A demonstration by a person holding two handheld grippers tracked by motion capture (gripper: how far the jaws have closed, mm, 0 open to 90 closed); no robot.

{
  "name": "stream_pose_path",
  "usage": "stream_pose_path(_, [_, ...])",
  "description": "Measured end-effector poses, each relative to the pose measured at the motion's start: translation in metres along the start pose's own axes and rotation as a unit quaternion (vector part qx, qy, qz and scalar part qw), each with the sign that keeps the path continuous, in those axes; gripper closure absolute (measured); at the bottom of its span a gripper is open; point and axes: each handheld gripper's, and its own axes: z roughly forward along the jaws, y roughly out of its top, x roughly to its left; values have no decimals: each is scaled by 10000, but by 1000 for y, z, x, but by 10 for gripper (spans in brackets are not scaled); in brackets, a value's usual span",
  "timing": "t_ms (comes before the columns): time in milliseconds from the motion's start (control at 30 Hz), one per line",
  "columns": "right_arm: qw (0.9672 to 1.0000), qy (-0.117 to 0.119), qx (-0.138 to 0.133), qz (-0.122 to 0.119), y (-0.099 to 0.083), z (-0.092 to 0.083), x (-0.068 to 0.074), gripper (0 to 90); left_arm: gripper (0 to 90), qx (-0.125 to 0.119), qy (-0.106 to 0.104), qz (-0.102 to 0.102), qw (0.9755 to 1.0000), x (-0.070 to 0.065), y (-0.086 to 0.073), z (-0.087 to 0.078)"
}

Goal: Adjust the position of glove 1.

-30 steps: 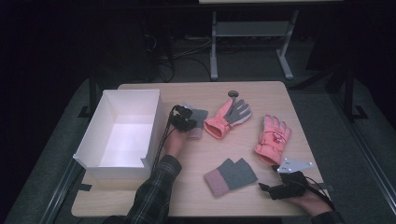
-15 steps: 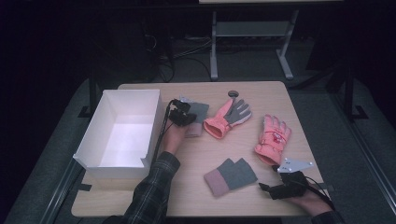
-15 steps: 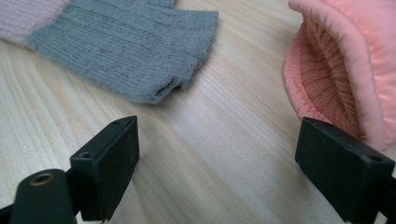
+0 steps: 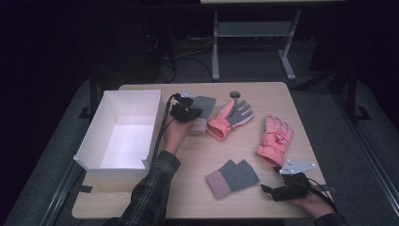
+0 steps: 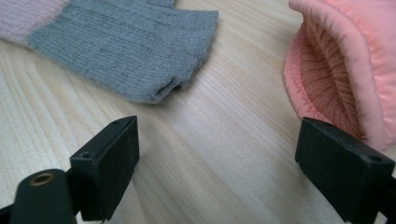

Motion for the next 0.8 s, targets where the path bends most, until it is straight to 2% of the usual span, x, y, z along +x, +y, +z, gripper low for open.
stream_pose_path(200, [10000, 2, -7, -20, 0, 0, 0, 132, 872, 82, -291, 189, 9994, -8, 1, -7])
stream_pose_path(333, [10000, 3, -3, -13, 0, 0, -1, 132, 872, 114, -492, 203, 9985, -14, 1, -11])
stream_pose_path(400, [10000, 3, -2, -17, 0, 0, -1, 132, 872, 142, -577, 284, 9978, -18, 1, -13])
stream_pose_path(633, [10000, 15, -7, 11, 0, 0, -1, 132, 872, 186, -867, 603, 9942, -33, 0, -21])
stream_pose_path(800, [10000, 14, -8, -7, 0, 0, -1, 132, 872, 282, -1041, 717, 9916, -40, -6, -24])
